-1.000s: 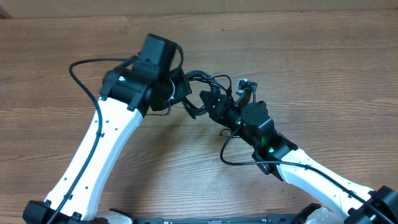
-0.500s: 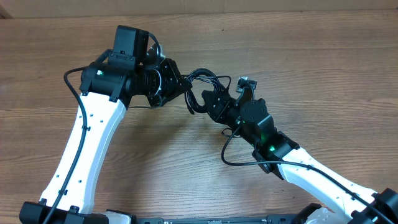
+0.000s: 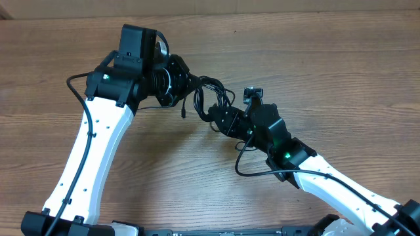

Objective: Untangle cables
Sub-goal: 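Grasp a hanging cable strand with the right gripper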

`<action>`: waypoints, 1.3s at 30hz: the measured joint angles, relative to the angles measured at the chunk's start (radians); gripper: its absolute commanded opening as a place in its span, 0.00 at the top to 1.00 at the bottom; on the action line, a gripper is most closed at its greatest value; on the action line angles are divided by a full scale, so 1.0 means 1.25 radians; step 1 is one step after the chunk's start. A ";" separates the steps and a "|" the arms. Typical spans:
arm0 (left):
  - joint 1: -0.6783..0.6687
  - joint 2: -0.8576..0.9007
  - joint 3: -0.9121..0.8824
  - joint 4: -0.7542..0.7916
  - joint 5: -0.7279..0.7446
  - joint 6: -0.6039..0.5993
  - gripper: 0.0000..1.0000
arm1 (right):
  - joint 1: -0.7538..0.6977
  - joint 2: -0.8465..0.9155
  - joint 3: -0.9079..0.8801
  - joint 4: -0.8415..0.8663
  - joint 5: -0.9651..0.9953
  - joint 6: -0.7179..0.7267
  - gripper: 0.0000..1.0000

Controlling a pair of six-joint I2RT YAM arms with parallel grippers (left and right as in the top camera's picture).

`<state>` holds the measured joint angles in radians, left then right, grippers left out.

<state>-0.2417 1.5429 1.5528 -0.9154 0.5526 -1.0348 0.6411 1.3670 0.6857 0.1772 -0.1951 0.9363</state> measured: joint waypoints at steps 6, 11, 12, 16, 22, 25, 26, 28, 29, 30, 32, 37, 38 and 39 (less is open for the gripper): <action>0.000 0.005 -0.003 0.116 0.002 -0.095 0.96 | -0.004 -0.006 0.005 -0.089 -0.006 -0.055 0.82; 0.003 0.006 -0.003 0.179 0.039 -0.173 0.96 | -0.003 0.002 -0.015 -0.129 -0.018 -0.103 0.82; 0.004 0.006 -0.003 0.201 0.049 -0.184 0.96 | -0.003 0.002 -0.016 -0.141 -0.022 -0.111 0.82; 0.015 0.005 0.017 0.266 0.073 -0.200 0.96 | 0.002 0.020 -0.043 -0.175 -0.037 -0.130 0.74; 0.018 0.004 0.021 0.256 0.088 -0.184 0.96 | -0.013 -0.006 -0.048 -0.200 -0.058 -0.143 0.52; 0.018 0.004 0.021 0.234 0.089 -0.179 0.96 | -0.053 -0.088 -0.048 -0.214 -0.089 -0.141 0.48; 0.018 0.004 0.021 0.226 0.088 -0.179 0.96 | -0.066 -0.117 -0.048 -0.213 -0.096 -0.129 0.47; 0.018 0.004 0.021 0.208 0.087 -0.186 0.96 | -0.084 -0.184 -0.048 -0.210 -0.109 -0.069 0.43; 0.018 0.004 0.021 0.198 0.083 -0.199 0.96 | -0.086 -0.214 -0.048 -0.205 -0.116 -0.003 0.42; 0.017 0.004 0.021 0.193 0.081 -0.215 0.96 | -0.085 -0.225 -0.048 -0.204 -0.119 0.063 0.43; 0.015 0.004 0.021 0.184 0.078 -0.254 0.96 | -0.078 -0.221 -0.048 -0.199 -0.122 0.217 0.42; -0.011 0.004 0.021 0.184 0.064 -0.335 0.96 | -0.037 -0.144 -0.048 -0.094 -0.093 0.509 0.41; -0.014 0.004 0.021 0.184 0.063 -0.344 0.96 | -0.032 -0.131 -0.048 -0.074 -0.089 0.539 0.41; -0.021 0.004 0.021 0.184 0.060 -0.350 0.96 | -0.026 -0.104 -0.049 -0.024 -0.076 0.590 0.41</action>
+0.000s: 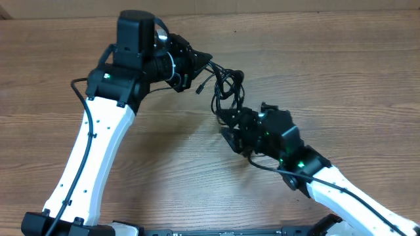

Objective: Untangle cables
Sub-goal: 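Grasp a hanging cable strand with the right gripper, then pull the grippers apart to stretch the cables between them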

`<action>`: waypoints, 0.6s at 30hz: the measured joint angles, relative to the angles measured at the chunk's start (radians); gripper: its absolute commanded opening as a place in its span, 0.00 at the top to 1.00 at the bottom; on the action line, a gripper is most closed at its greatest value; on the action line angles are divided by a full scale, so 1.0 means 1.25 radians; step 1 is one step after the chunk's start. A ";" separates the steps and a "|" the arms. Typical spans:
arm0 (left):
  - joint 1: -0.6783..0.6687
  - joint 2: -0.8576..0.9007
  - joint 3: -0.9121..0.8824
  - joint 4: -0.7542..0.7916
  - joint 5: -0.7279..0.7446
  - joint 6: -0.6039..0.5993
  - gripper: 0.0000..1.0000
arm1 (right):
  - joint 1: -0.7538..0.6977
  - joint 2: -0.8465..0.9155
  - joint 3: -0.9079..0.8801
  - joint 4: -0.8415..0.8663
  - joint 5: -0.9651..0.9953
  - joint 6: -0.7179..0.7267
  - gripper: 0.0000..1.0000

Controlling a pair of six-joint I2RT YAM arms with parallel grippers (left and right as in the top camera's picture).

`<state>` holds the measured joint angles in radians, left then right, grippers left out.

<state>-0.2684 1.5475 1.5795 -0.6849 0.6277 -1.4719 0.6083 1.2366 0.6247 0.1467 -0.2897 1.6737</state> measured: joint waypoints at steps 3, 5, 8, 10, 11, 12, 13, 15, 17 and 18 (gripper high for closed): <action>-0.021 0.000 0.000 -0.001 -0.009 -0.018 0.96 | 0.001 0.043 -0.003 0.091 0.030 0.063 0.41; -0.031 0.000 0.000 0.000 -0.010 -0.024 0.96 | 0.001 0.073 -0.003 0.122 0.050 0.098 0.41; -0.041 0.000 0.000 -0.001 -0.012 -0.037 0.96 | 0.001 0.116 -0.003 0.121 0.067 0.146 0.36; -0.042 0.000 0.000 -0.001 -0.012 -0.050 0.96 | 0.001 0.143 -0.003 0.120 0.077 0.167 0.32; -0.042 0.000 0.000 -0.001 -0.011 -0.055 0.96 | 0.001 0.156 -0.003 0.119 0.085 0.176 0.31; -0.042 0.000 0.000 -0.002 -0.011 -0.058 0.96 | 0.001 0.162 -0.003 0.119 0.092 0.184 0.28; -0.042 0.000 0.000 -0.002 -0.011 -0.061 0.96 | 0.001 0.167 -0.003 0.119 0.098 0.191 0.26; -0.042 0.000 0.000 -0.001 -0.012 -0.064 0.96 | 0.001 0.168 -0.003 0.119 0.107 0.198 0.24; -0.042 0.000 0.000 -0.001 -0.021 -0.068 0.96 | 0.001 0.168 -0.003 0.118 0.107 0.199 0.23; -0.042 0.000 0.000 -0.001 -0.030 -0.069 0.96 | 0.001 0.168 -0.003 0.114 0.105 0.198 0.23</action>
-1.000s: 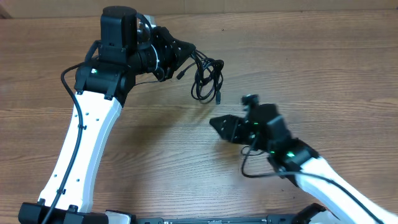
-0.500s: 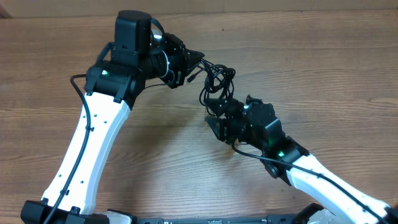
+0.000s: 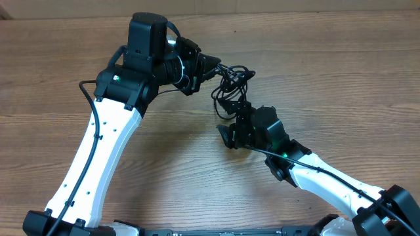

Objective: Untangle cables
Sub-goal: 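Pull the grippers apart to stretch the cables between them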

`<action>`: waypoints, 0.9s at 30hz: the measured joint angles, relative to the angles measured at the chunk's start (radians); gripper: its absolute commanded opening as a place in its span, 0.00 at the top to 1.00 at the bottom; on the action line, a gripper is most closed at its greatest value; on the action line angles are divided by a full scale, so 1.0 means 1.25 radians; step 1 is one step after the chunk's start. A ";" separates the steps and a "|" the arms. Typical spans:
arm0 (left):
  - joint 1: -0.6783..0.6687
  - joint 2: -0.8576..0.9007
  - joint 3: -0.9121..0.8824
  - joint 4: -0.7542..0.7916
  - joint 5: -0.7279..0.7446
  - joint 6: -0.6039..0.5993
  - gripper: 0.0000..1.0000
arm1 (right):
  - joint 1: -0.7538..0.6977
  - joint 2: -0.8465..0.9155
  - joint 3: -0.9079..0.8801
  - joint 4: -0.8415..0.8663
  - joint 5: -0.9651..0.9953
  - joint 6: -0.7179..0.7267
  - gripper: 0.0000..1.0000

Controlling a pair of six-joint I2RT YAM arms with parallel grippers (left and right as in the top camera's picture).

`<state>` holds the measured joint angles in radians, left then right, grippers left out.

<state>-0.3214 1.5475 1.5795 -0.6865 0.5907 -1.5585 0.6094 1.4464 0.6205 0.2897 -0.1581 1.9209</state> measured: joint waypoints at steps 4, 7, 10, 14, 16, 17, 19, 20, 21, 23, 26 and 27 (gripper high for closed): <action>0.000 0.000 0.000 0.001 -0.058 -0.007 0.96 | -0.004 -0.003 0.000 -0.057 -0.034 -0.027 0.20; 0.000 0.000 0.000 -0.002 -0.106 -0.018 0.96 | -0.018 -0.031 0.000 -0.096 -0.075 -0.053 0.14; 0.000 0.000 0.000 -0.011 -0.143 -0.053 0.96 | -0.036 -0.095 0.000 -0.132 -0.099 -0.070 0.09; 0.000 0.000 0.000 -0.053 -0.166 -0.117 0.96 | -0.043 -0.162 0.000 -0.132 -0.113 -0.055 0.05; 0.000 0.000 0.000 -0.076 -0.168 -0.156 0.96 | -0.044 -0.167 0.000 -0.130 -0.119 -0.020 0.05; 0.000 0.000 0.000 -0.081 -0.168 -0.173 0.96 | -0.043 -0.163 0.000 -0.130 -0.119 -0.002 0.06; -0.004 0.000 0.000 -0.082 -0.168 -0.201 0.96 | -0.044 -0.147 0.000 -0.128 -0.121 0.032 0.06; -0.006 0.000 0.000 -0.080 -0.168 -0.216 0.96 | -0.043 -0.135 0.000 -0.119 -0.122 0.046 0.06; -0.011 0.000 0.000 -0.079 -0.168 -0.225 0.96 | -0.043 -0.123 0.000 -0.100 -0.125 0.059 0.06; -0.017 0.000 0.000 -0.079 -0.168 -0.244 0.96 | -0.041 -0.107 0.000 -0.074 -0.127 0.075 0.07; -0.025 0.000 0.000 -0.079 -0.168 -0.269 0.96 | -0.031 -0.095 0.000 -0.059 -0.127 0.081 0.12; -0.026 0.000 0.000 -0.080 -0.168 -0.277 0.96 | -0.027 -0.092 0.000 -0.058 -0.128 0.081 0.14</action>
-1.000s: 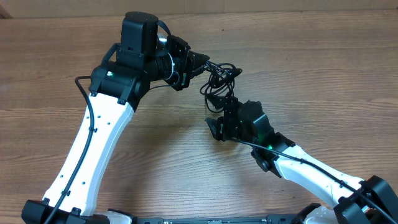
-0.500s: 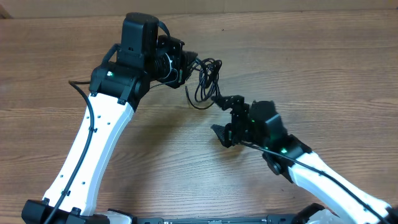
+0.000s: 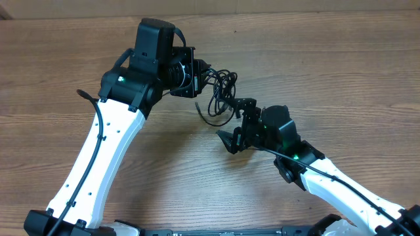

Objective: Untangle cables
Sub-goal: 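Pull the grippers apart to stretch the cables between them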

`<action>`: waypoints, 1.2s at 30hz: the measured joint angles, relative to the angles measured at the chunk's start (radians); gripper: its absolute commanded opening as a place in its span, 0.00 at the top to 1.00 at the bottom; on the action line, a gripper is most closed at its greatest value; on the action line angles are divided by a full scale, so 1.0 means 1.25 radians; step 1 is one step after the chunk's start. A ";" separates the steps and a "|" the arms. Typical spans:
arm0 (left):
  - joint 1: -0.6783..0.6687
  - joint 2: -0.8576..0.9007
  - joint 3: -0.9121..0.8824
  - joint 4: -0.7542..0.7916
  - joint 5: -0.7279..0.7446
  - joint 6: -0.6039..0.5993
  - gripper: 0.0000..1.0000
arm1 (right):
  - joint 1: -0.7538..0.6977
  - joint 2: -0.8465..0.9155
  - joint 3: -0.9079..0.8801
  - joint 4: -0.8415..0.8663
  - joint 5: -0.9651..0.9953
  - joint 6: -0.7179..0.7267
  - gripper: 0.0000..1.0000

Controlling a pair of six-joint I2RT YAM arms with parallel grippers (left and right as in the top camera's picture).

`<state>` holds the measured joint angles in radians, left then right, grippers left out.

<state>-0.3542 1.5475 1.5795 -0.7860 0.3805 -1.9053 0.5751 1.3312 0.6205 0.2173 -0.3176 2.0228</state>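
Note:
A tangled bundle of thin black cables (image 3: 222, 85) hangs from my left gripper (image 3: 201, 69), which is shut on its upper end, the fingertips mostly hidden by the wrist. A loose loop of the cable (image 3: 211, 115) droops to the wooden table below the bundle. My right gripper (image 3: 231, 120) lies just right of that loop. Its jaws are spread wide, one finger (image 3: 245, 103) up near the bundle and the other (image 3: 228, 140) toward the front. Nothing is between them.
The wooden table (image 3: 341, 72) spreads all around. The left arm's white link (image 3: 98, 151) crosses the left half, and the right arm's (image 3: 341, 190) comes in from the front right. Each arm's own black cable runs along it.
The cable no longer runs into my right gripper, which now stands wide open beside a free loop. My left gripper has shifted slightly left with the bundle.
At first both grippers held the bundle low at mid table. Then my left gripper was higher and farther back, with the cables stretched between the two. Later the stretch was shorter. Now the right has let go and the bundle hangs from the left alone.

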 measured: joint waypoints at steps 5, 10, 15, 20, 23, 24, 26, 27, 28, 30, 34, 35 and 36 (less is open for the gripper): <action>-0.009 0.000 0.000 0.009 -0.001 -0.027 0.96 | 0.012 0.018 0.000 0.000 0.009 0.000 0.23; -0.022 0.000 0.000 0.019 0.000 -0.042 0.96 | 0.013 0.029 0.000 0.023 0.049 0.001 0.34; -0.028 0.000 0.000 0.075 0.000 -0.068 0.95 | 0.016 0.031 0.000 0.030 0.057 0.000 0.34; -0.060 0.000 0.000 0.119 0.000 -0.105 0.96 | 0.029 0.060 0.000 0.054 0.079 0.000 0.34; -0.085 0.000 0.000 0.136 0.000 -0.112 0.95 | 0.029 0.077 0.000 0.096 0.113 0.000 0.32; -0.094 0.000 0.000 0.141 0.000 -0.115 0.95 | 0.029 0.080 0.000 0.109 0.129 0.000 0.32; -0.105 0.000 0.000 0.145 0.000 -0.118 0.95 | 0.029 0.082 0.000 0.131 0.164 0.000 0.33; -0.107 0.000 0.000 0.145 0.000 -0.121 0.95 | 0.029 0.082 0.000 0.138 0.178 0.000 0.46; -0.109 0.000 0.000 0.146 0.000 -0.124 0.95 | 0.029 0.082 0.000 0.142 0.193 0.000 0.59; -0.110 0.000 0.000 0.145 0.000 -0.128 0.96 | 0.029 0.082 0.000 0.147 0.225 0.000 0.82; -0.105 0.000 0.000 0.157 -0.012 -0.113 0.96 | 0.029 0.082 0.000 0.136 0.270 -0.065 0.96; -0.102 0.000 -0.001 0.170 -0.015 -0.098 0.96 | 0.029 0.082 0.000 0.132 0.276 -0.092 0.96; -0.096 0.000 -0.001 0.192 -0.016 -0.074 0.96 | 0.029 0.082 0.001 0.125 0.281 -0.143 0.96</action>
<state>-0.4740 1.5475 1.5784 -0.5461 0.3611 -1.9972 0.6109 1.4334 0.6212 0.3729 0.0341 1.8439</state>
